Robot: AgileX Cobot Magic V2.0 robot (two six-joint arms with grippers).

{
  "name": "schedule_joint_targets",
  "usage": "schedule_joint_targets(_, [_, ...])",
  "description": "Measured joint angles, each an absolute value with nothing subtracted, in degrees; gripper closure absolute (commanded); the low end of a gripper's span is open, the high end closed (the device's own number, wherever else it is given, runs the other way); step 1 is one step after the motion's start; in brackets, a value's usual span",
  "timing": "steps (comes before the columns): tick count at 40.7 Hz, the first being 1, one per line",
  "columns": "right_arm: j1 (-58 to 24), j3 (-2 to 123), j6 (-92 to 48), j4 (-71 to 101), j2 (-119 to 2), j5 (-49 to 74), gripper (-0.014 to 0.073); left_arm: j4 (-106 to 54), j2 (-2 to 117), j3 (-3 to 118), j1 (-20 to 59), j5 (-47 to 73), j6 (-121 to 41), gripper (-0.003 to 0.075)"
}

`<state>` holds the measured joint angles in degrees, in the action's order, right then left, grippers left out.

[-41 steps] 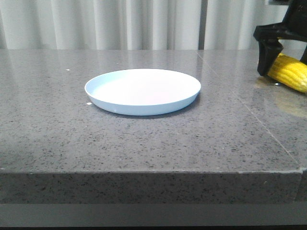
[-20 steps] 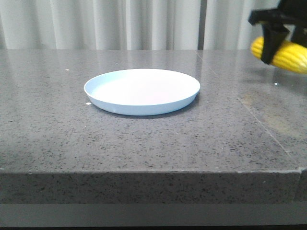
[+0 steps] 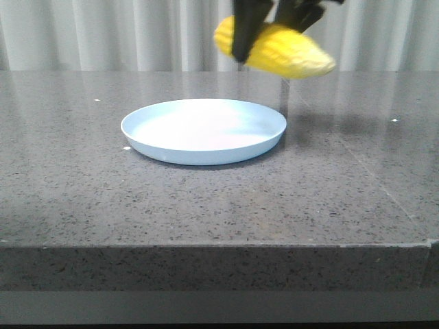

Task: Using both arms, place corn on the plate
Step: 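Lift the corn with the right gripper and carry it over the plate, then release the corn onto the plate and raise the right gripper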

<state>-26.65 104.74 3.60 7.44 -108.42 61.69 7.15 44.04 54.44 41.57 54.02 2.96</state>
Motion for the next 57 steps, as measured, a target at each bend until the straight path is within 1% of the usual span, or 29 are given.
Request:
schedule_joint_targets(4, [-28.1,104.7,8.4,7.4,-110.5,59.0,0.0335,7.1,44.0,54.4,41.6,54.0,3.0,0.03])
schedule_joint_targets(7, [-28.7,104.7,11.2,8.0,-112.2,56.7,0.0272,7.1,44.0,54.4,41.6,54.0,3.0,0.03])
schedule_joint_targets(12, [-29.0,104.7,13.2,10.0,-114.6,53.9,0.0069,7.1,44.0,54.4,41.6,54.0,3.0,0.03])
schedule_joint_targets(13, [-29.0,104.7,13.5,10.3,-114.9,53.5,0.0047,7.1,44.0,54.4,41.6,53.9,3.0,0.03])
schedule_joint_targets(15, [-29.0,104.7,13.6,10.5,-115.2,52.9,-0.0024,7.1,44.0,54.4,41.6,53.9,3.0,0.03])
schedule_joint_targets(17, [-29.0,104.7,13.7,10.6,-115.2,52.6,-0.0057,7.1,44.0,54.4,41.6,53.9,3.0,0.03])
schedule_joint_targets(24, [-29.0,104.7,13.7,10.1,-114.8,52.3,-0.0061,7.1,44.0,54.4,41.6,53.9,3.0,0.03])
schedule_joint_targets(31, [-29.0,104.7,7.5,9.6,-109.4,54.0,-0.0061,7.1,44.0,54.4,41.6,53.9,3.0,0.03])
schedule_joint_targets(37, [-29.3,102.2,-0.4,9.4,-101.0,55.9,-0.0061,7.1,44.0,54.4,41.6,53.9,3.0,0.03])
schedule_joint_targets(43, [-29.3,94.3,-6.1,9.2,-90.0,56.6,-0.0061,7.1,44.0,54.4,41.6,53.9,3.0,0.03])
schedule_joint_targets(57, [-29.3,74.9,-8.5,7.9,-63.9,57.4,-0.0061,7.1,44.0,54.4,41.6,53.9,3.0,0.03])
